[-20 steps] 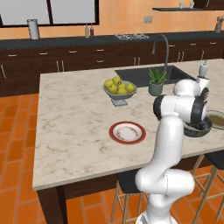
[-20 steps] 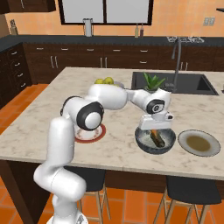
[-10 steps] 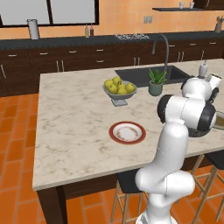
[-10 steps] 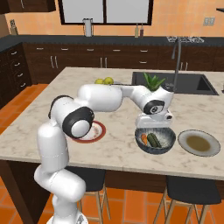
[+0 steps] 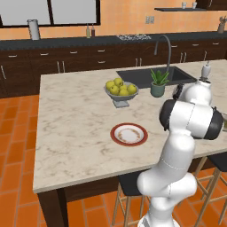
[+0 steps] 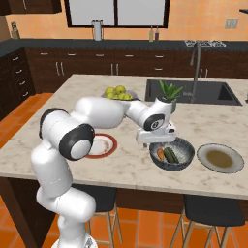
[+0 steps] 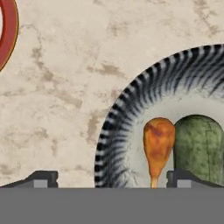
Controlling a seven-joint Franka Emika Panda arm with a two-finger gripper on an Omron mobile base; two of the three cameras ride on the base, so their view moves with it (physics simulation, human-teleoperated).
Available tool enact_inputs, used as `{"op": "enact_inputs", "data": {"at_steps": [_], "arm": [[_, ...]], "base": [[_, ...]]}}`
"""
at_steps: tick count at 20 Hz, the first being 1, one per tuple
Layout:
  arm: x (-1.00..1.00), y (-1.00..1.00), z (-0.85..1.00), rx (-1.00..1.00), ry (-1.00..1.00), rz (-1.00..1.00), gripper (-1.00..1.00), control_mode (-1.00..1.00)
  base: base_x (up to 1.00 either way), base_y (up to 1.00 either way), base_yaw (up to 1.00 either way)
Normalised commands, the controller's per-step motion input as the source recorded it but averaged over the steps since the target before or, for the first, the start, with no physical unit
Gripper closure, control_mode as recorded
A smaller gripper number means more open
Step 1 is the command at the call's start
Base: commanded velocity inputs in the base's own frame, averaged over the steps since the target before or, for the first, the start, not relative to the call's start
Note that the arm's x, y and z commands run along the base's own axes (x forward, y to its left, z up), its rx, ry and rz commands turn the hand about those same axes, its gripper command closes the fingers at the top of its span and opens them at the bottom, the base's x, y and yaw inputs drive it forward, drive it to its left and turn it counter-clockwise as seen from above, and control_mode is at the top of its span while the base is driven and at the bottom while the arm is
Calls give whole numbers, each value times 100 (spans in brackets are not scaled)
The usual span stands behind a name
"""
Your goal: Pick the chicken drumstick and cucumber from their plates and place them in the bowl. Then put the bowl in the fridge.
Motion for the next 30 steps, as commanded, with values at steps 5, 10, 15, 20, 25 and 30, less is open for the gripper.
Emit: {"op": "enact_inputs", "data": {"at_steps": [5, 10, 15, 20, 25, 30], "arm": [[22, 4, -25, -2, 5, 0, -100, -100], [14, 0, -27, 0, 4, 0, -100, -100], [1, -3, -35, 0, 4, 0, -100, -100], [1, 0, -27, 0, 2, 0, 100, -100], [0, 0, -18, 0, 2, 0, 100, -100], [-46, 16, 40, -6, -9, 7, 100, -100]], "base": [[0, 0, 0], [0, 0, 0], [0, 0, 0], [0, 0, 0], [0, 0, 0], [0, 0, 0]]}}
